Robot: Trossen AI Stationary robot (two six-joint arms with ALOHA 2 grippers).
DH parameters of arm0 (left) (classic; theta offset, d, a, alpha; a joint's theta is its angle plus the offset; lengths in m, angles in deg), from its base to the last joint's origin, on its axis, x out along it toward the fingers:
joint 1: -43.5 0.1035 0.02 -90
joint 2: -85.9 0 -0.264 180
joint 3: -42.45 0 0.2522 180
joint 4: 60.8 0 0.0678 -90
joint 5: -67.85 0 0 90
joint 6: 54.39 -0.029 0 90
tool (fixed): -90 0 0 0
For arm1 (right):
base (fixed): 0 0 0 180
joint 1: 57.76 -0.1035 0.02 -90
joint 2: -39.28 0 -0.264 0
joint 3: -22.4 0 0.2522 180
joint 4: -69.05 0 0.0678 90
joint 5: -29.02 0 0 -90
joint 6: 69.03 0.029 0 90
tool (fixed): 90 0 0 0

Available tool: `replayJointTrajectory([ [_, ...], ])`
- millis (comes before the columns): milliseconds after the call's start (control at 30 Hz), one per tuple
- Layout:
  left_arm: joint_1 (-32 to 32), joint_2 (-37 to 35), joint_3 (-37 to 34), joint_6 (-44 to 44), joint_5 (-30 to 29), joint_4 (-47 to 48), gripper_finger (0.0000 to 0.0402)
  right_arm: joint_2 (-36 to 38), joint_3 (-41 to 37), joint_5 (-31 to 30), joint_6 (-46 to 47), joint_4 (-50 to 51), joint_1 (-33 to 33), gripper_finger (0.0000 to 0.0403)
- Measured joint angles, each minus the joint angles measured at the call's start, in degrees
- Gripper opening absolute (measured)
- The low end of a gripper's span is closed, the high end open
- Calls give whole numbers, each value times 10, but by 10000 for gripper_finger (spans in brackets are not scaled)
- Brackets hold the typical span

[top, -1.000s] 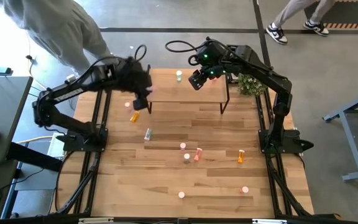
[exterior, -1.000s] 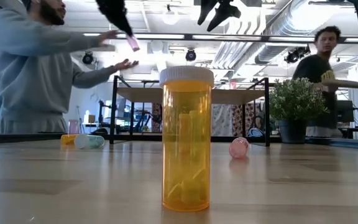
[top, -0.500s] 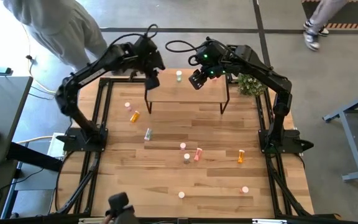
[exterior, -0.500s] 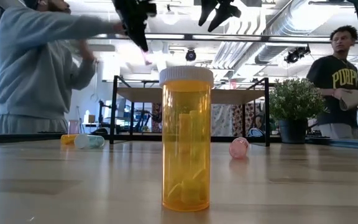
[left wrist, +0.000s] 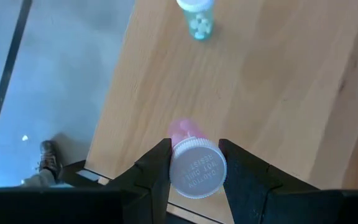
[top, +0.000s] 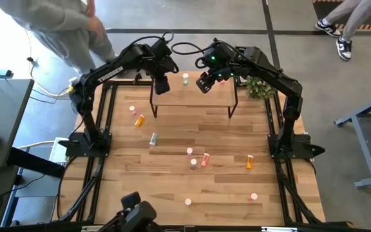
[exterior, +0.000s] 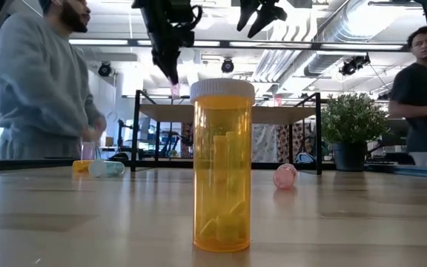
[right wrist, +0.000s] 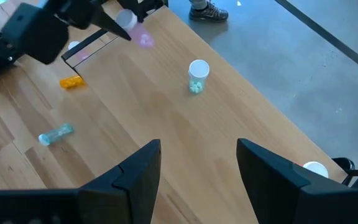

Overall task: Pick and place medicine bottles onto shelf by color
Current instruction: Put the bottom pink pill bottle on the shelf

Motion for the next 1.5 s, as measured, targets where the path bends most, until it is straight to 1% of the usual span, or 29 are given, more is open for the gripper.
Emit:
replayJointTrajectory([
  [233,16,24,0,2,0,0,116,0,0,-7,-25,0,0,201],
  [467,27,27,0,10,0,0,116,0,0,-9,-47,0,0,201],
  [667,28,27,0,7,40,7,116,0,0,-10,-78,0,0,201],
  [967,32,30,0,11,40,7,116,0,0,-11,-115,0,0,201],
  [1500,43,30,0,11,42,7,115,0,0,-10,-118,-6,0,201],
])
